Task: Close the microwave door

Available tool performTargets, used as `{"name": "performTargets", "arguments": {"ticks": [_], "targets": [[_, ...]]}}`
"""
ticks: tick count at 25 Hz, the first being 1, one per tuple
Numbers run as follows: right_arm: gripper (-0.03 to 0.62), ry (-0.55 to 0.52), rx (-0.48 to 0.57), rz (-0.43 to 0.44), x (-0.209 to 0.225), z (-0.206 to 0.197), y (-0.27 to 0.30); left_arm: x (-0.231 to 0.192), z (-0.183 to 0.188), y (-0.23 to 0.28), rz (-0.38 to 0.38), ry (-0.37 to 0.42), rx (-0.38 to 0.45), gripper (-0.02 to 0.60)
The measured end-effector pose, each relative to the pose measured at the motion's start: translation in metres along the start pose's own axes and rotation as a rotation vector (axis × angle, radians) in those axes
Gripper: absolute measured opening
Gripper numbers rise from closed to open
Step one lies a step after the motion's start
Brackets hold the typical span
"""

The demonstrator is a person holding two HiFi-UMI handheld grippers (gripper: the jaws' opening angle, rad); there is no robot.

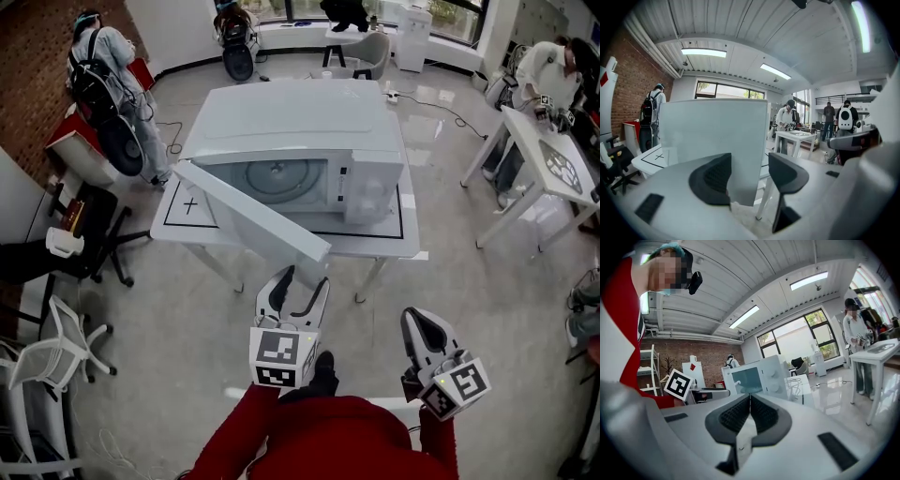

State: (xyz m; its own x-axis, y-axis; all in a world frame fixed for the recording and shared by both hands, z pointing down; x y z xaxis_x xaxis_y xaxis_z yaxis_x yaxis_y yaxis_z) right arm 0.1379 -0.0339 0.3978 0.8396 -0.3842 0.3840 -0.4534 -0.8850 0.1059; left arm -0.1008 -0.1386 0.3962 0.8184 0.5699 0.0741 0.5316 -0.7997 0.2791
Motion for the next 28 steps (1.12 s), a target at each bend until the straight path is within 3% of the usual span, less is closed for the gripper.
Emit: {"name": "performTargets", "arguments": {"ticks": [13,28], "targets": [[0.015,-0.015,-0.020,-0.004,0.005,0.010,0.032,-0.008,0.006,0.030,-0.075,0.010,-0.006,0.245],[0.015,-0.007,-0.005,-0.041,0.023,0.023,0.044,-0.021,0.020,0.072,-0.113,-0.035,0.007,0.244]]}}
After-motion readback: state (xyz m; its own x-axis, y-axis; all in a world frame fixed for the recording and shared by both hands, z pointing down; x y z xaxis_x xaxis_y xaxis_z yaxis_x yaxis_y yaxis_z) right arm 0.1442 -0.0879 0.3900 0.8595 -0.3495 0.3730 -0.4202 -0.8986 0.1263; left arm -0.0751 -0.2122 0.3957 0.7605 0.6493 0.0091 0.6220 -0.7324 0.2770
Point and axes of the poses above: the fingertips, and each gripper's own axes: y forward along the fingers, x to its right, z out of its top, the point moved 9 cm from there along -y, backward along the fingers, and after that the axes turned 5 degrees about y, right-handed, at the moved point
